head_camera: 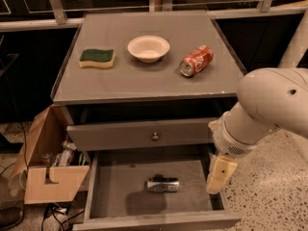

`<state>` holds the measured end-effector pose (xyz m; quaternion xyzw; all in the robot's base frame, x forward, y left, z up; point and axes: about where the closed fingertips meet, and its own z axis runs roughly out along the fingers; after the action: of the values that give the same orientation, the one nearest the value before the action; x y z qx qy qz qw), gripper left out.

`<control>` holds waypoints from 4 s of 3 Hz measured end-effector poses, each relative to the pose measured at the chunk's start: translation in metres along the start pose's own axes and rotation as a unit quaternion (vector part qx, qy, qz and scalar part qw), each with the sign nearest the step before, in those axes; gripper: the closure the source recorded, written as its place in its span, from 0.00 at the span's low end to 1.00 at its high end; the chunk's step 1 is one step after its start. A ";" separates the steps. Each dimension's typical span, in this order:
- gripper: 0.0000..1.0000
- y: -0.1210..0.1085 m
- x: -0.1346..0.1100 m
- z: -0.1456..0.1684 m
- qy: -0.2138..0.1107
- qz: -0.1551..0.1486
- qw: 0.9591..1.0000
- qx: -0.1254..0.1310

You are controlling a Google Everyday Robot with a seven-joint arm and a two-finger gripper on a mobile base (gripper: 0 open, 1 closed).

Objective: Pick redbull can from middle drawer and place on counter

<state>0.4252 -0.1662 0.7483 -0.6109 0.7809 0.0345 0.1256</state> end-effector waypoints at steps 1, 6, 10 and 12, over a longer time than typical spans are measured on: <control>0.00 -0.001 0.008 0.070 -0.002 0.017 1.000 -0.025; 0.00 0.001 0.010 0.167 -0.057 0.037 0.997 -0.045; 0.00 -0.009 -0.003 0.243 -0.117 0.038 0.990 -0.072; 0.00 -0.038 -0.018 0.294 -0.150 0.048 0.986 -0.061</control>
Offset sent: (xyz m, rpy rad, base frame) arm 0.0142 0.0099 -0.1042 0.0376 0.0832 -0.0283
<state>0.5108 -0.0974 0.4721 -0.5667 0.7782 0.1796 0.2024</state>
